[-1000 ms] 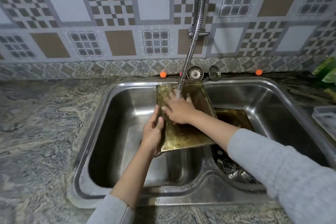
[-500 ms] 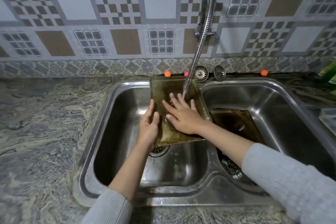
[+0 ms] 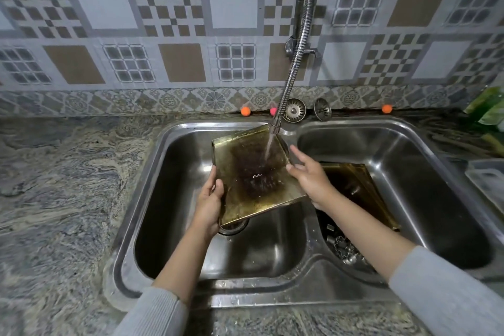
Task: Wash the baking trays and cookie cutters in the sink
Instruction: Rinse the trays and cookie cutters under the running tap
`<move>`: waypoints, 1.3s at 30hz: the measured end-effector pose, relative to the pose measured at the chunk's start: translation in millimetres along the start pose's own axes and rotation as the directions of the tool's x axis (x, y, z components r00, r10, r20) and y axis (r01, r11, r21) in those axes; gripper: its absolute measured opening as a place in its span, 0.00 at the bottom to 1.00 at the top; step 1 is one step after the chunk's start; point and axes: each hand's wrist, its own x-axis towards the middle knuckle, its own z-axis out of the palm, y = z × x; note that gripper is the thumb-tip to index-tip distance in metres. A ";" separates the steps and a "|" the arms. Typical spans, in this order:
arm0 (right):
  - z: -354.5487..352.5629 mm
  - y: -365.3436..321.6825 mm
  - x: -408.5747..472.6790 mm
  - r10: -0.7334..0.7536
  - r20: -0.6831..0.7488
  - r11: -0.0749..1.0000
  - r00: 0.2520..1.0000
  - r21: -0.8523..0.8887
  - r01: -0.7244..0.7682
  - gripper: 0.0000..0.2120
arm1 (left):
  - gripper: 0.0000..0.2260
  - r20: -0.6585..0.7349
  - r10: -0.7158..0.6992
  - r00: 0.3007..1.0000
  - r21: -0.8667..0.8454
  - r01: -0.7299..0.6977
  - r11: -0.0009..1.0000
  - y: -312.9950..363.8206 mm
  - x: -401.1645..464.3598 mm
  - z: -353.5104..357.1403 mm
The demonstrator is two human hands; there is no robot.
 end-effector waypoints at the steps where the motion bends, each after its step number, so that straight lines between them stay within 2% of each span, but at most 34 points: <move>1: -0.4 -1.9 0.0 0.021 -0.051 0.997 0.998 0.069 -0.017 0.27 | 0.21 0.008 -0.014 1.000 0.018 0.014 1.000 -1.0 -1.9 1.9; 4: 0.3 -12.2 -3.0 0.060 -0.166 0.982 0.984 0.187 -0.028 0.29 | 0.24 0.029 -0.033 0.999 0.234 0.026 0.972 -4.2 -4.2 8.3; 7: 11.3 -21.4 -13.0 -0.028 -0.157 0.993 0.987 0.105 0.045 0.32 | 0.34 0.093 -0.046 0.995 0.464 -0.002 0.886 -2.7 -7.8 18.1; 9: 22.2 -19.4 -19.2 -0.091 -0.134 0.995 0.987 0.022 0.094 0.33 | 0.36 0.169 -0.025 0.985 0.511 -0.066 0.857 2.0 -11.3 29.3; 11: 33.0 -13.0 -22.3 -0.123 -0.129 0.992 0.984 -0.022 0.121 0.34 | 0.36 0.269 -0.039 0.962 0.446 -0.088 0.891 8.1 -15.1 44.2; 14: 44.5 -7.1 -25.5 -0.131 -0.063 0.988 0.989 0.072 0.136 0.30 | 0.37 0.348 -0.034 0.937 0.291 -0.073 0.954 12.7 -15.7 59.0; 17: 50.7 -6.3 -26.6 -0.127 0.039 0.979 0.991 0.166 0.119 0.24 | 0.30 0.240 0.066 0.969 0.107 -0.094 0.990 15.3 -17.0 59.3; 20: 55.4 -6.2 -25.9 -0.113 0.074 0.977 0.991 0.188 0.098 0.21 | 0.39 0.166 0.145 0.975 0.121 -0.166 0.979 16.1 -16.6 51.0; 22: 55.0 -1.2 -23.3 -0.123 0.075 0.986 0.990 0.119 0.114 0.21 | 0.36 0.140 0.150 0.979 0.109 -0.166 0.980 15.1 -18.4 48.6; 24: 48.5 10.3 -13.5 -0.143 0.058 0.986 0.988 -0.082 0.147 0.22 | 0.32 0.143 0.119 0.983 0.044 -0.126 0.991 16.6 -23.4 49.7; 25: 43.0 15.5 -6.4 -0.157 0.054 0.956 0.986 -0.242 0.165 0.23 | 0.30 0.161 0.094 0.982 -0.004 -0.095 0.995 18.2 -27.3 49.5; 27: 28.0 15.7 10.1 -0.143 0.072 0.809 0.987 -0.566 0.158 0.26 | 0.29 0.208 0.049 0.977 -0.094 -0.029 0.995 20.1 -33.2 46.0; 30: 6.3 -6.6 37.1 -0.061 0.044 0.608 0.997 -0.790 0.072 0.28 | 0.29 0.244 -0.012 0.970 -0.154 0.051 0.987 19.3 -43.9 46.0; 33: 5.2 -29.6 49.6 -0.057 0.055 0.459 0.997 -0.885 0.075 0.29 | 0.28 0.263 0.004 0.965 -0.155 0.038 0.987 13.8 -50.1 51.6; 35: 19.9 -34.7 36.3 -0.095 0.201 0.408 0.975 -0.886 0.222 0.27 | 0.27 0.259 0.015 0.966 -0.209 0.040 0.977 16.3 -48.3 52.8; 37: 31.8 -31.3 14.6 -0.138 0.393 0.395 0.909 -0.820 0.414 0.25 | 0.26 0.243 0.026 0.970 -0.235 0.033 0.972 21.1 -42.3 48.0; 39: 27.4 -24.9 3.4 -0.193 0.484 0.374 0.854 -0.768 0.520 0.24 | 0.26 0.242 0.025 0.970 -0.195 0.023 0.980 23.7 -36.8 40.1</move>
